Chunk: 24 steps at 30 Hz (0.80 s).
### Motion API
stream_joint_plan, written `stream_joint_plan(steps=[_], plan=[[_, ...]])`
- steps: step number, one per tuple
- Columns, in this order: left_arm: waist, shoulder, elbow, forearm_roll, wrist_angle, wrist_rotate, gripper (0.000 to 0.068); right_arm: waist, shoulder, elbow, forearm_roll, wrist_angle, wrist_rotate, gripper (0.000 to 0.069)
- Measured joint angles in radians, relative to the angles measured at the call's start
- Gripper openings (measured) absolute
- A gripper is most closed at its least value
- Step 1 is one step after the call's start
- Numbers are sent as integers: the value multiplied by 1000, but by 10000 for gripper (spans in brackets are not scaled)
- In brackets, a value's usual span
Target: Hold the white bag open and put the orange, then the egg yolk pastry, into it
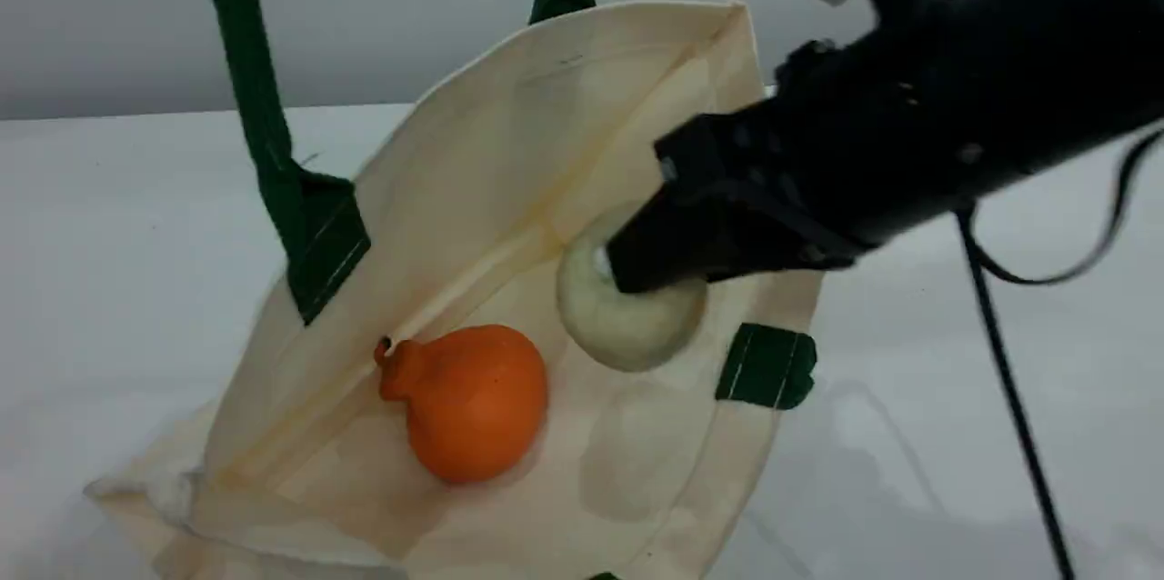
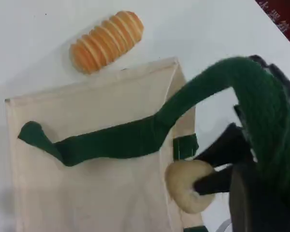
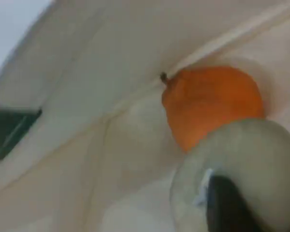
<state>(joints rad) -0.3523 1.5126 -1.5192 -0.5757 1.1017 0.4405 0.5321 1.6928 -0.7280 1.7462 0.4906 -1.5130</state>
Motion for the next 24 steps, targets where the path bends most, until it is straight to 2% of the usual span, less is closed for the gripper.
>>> stream_joint_plan(steps=[17, 24], plan=[[0, 0, 0, -2, 0, 0, 67, 27, 281, -243, -2, -23, 24, 218], [0, 0, 0, -2, 0, 0, 67, 27, 286, -267, 0, -29, 8, 213]])
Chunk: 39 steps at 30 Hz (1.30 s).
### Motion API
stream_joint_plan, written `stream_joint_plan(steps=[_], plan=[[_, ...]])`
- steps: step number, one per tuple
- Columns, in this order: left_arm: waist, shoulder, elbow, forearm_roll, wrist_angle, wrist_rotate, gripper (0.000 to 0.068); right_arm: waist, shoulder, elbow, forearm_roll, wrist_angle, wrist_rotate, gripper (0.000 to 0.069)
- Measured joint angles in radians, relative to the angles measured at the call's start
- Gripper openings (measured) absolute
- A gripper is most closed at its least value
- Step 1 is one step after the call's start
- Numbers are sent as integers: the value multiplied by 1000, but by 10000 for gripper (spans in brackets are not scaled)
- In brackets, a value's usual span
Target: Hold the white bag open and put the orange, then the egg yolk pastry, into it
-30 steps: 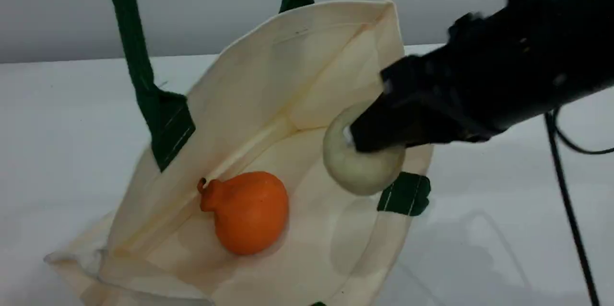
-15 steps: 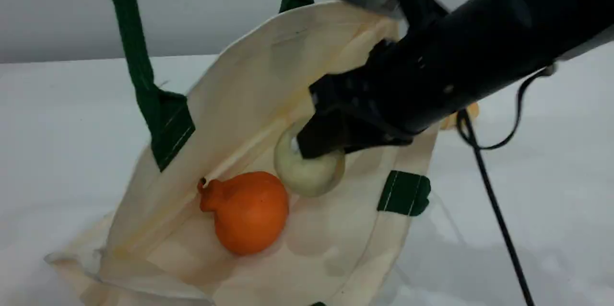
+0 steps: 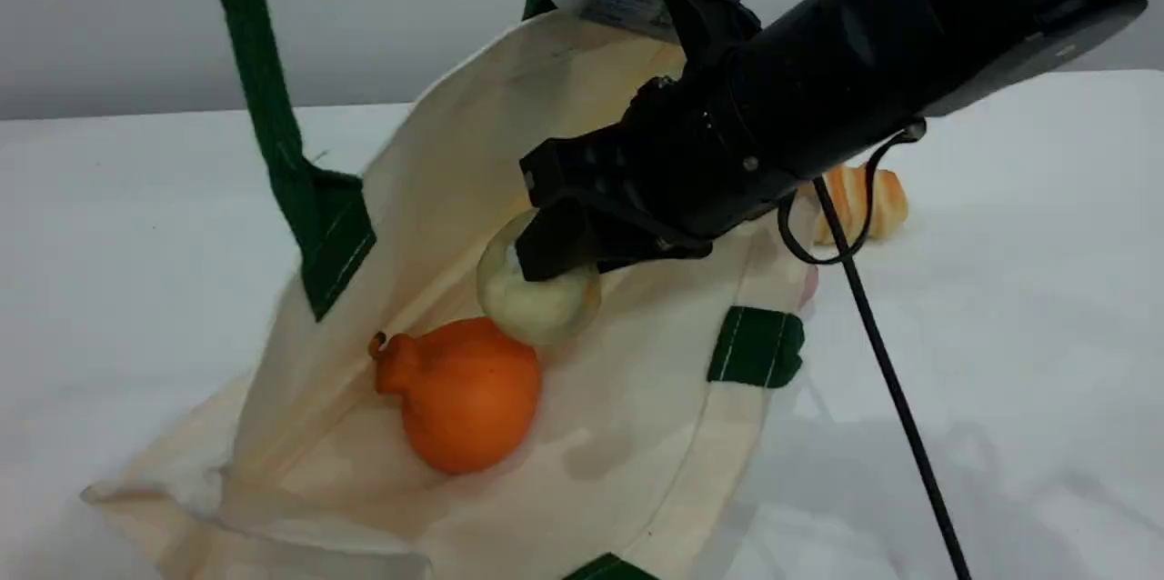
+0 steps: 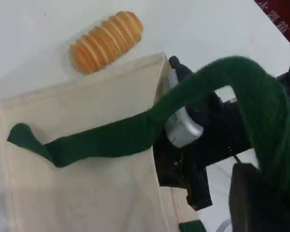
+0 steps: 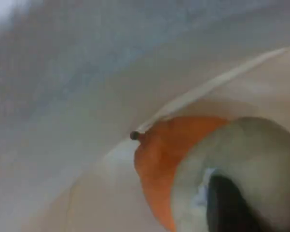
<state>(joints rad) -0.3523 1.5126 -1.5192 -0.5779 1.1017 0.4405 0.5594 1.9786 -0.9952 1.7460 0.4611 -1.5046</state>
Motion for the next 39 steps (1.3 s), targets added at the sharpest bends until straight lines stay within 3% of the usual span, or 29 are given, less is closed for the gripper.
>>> stream_joint_plan(steps=[3, 9, 13, 19, 31, 35, 39], plan=[[0, 1, 0, 0, 0, 0, 67, 0, 0, 0, 0, 0, -12, 231], [0, 1, 0, 2, 0, 0, 67, 0, 0, 0, -1, 14, -23, 409], [0, 1, 0, 6, -3, 0, 67, 0, -1, 0, -1, 42, -23, 468], [0, 1, 0, 46, -9, 5, 67, -1, -39, 0, -52, 68, 59, 475], [0, 1, 3, 109, -14, 5, 76, -86, -333, 1, -540, 147, 436, 475], [0, 1, 42, 107, -17, 42, 118, -127, -435, 1, -669, 210, 558, 475], [0, 1, 104, 115, -21, 80, 225, -152, -526, 1, -730, 272, 620, 475]])
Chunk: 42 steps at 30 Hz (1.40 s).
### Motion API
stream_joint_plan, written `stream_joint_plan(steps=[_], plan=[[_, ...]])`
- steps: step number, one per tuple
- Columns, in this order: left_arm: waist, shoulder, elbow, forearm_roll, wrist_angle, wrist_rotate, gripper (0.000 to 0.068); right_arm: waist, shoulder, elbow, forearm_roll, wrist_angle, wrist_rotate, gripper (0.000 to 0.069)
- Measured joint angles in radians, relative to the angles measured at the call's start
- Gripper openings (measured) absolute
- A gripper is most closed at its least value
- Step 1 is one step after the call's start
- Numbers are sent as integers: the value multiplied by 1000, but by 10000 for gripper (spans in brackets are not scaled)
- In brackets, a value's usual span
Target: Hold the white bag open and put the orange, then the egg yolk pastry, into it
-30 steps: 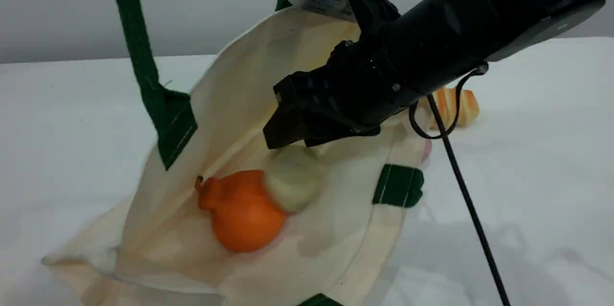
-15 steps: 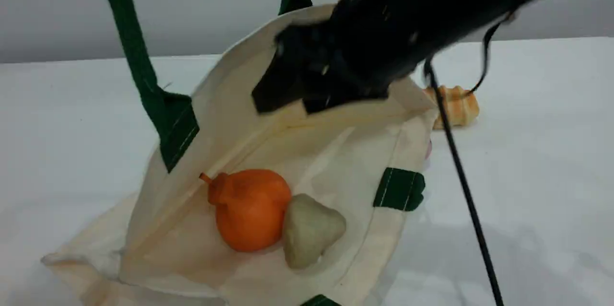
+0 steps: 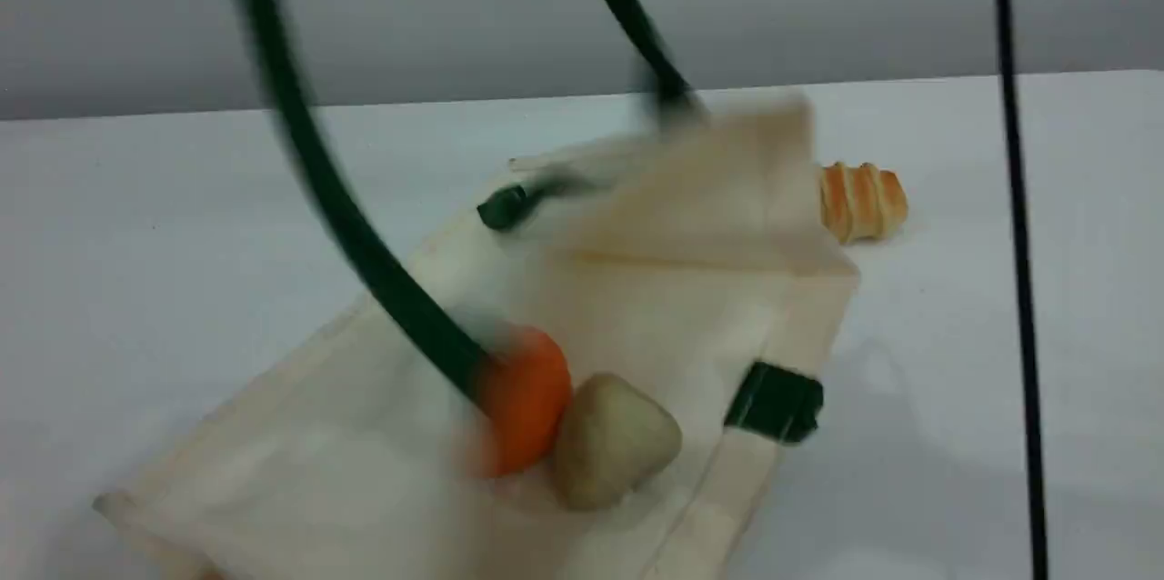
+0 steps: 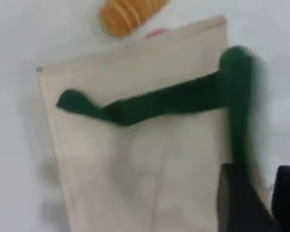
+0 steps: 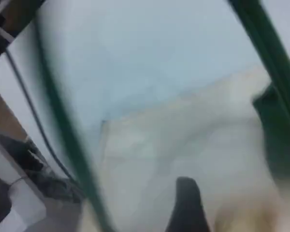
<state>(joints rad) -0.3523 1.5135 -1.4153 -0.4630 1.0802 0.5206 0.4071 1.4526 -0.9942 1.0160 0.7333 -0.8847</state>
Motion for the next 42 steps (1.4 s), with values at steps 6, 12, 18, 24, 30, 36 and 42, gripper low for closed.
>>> stream_joint_plan(steps=[6, 12, 18, 24, 30, 36, 42], plan=[[0, 0, 46, 90, 0, 0, 414, 0, -99, 0, -97, 84, 79, 475], [0, 0, 47, 105, 23, -4, 454, 0, -185, 0, -287, 216, 250, 475], [0, -19, 47, 105, 62, -5, 457, 1, -239, 0, -568, 350, 505, 475], [0, -102, 47, 105, 64, -5, 457, 1, -293, 0, -845, 487, 735, 475], [0, -208, 47, 60, 96, -21, 457, 1, -414, 9, -908, 488, 796, 475], [0, -275, 51, 22, 142, -112, 457, 1, -635, 99, -912, 490, 807, 475], [0, -364, 159, 26, 141, -200, 457, 1, -910, 264, -950, 491, 807, 475]])
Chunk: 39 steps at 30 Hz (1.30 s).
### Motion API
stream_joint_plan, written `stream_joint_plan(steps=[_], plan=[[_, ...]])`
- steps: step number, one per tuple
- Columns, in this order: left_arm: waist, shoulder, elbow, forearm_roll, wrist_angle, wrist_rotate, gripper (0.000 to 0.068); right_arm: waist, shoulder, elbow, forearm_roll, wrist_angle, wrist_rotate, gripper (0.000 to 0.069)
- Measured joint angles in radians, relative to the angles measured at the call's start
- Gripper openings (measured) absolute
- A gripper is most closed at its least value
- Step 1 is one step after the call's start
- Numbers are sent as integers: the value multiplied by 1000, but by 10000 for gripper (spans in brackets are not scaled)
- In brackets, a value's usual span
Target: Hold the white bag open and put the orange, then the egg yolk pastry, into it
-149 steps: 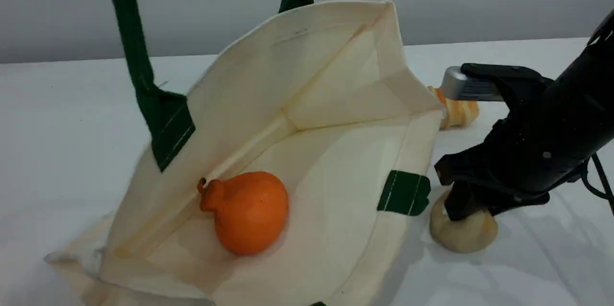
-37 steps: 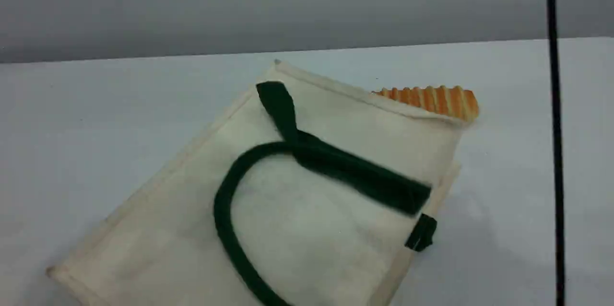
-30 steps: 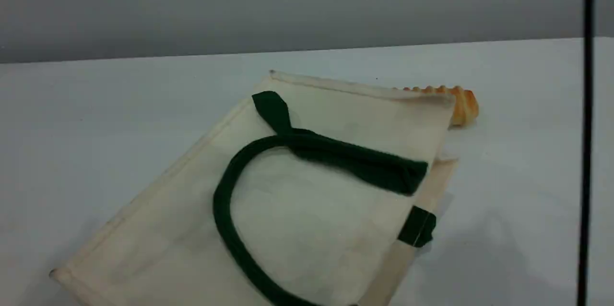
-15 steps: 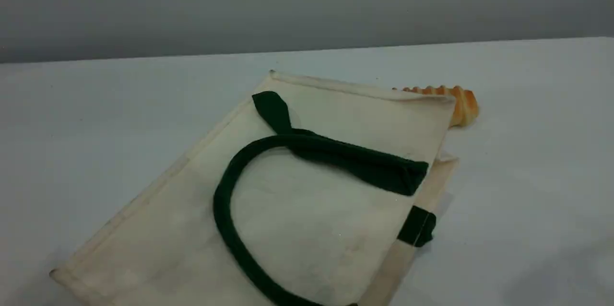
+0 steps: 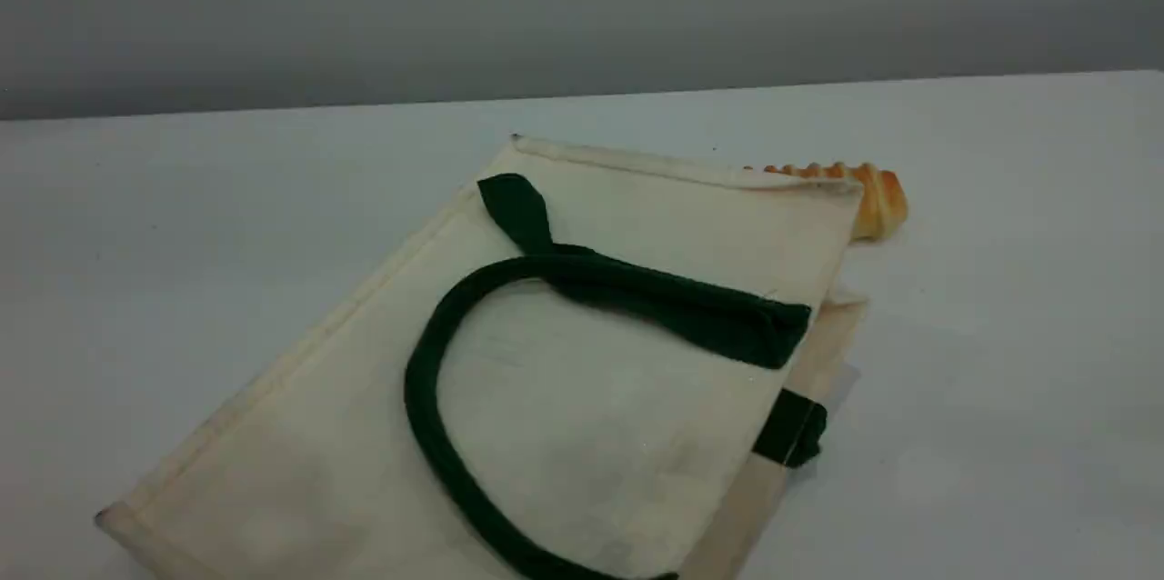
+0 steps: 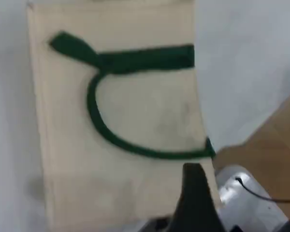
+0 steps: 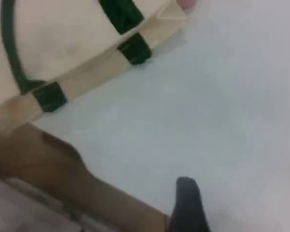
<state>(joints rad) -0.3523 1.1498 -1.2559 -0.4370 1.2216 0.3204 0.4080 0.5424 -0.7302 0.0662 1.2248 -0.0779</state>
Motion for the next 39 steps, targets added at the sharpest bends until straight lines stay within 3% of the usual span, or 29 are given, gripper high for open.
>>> stream_joint_plan(steps=[5, 12, 18, 25, 29, 36, 39], plan=[[0, -115, 144, 0, 0, 2, 457, 0, -235, 109, -21, -4, -1, 475], [0, -337, 353, 26, 0, 6, 442, 0, -463, 207, -17, -149, -1, 475], [0, -564, 485, 38, -47, 6, 435, 0, -483, 225, -6, -160, -1, 475], [0, -830, 622, 139, -99, 5, 434, 0, -483, 224, -6, -160, -1, 475], [1, -949, 681, 195, -143, -81, 434, 0, -483, 224, -6, -160, -1, 475], [1, -1001, 751, 395, -116, -296, 434, 0, -482, 224, -6, -160, -1, 475], [1, -999, 754, 423, -147, -320, 434, 0, -483, 224, -6, -160, -1, 475]])
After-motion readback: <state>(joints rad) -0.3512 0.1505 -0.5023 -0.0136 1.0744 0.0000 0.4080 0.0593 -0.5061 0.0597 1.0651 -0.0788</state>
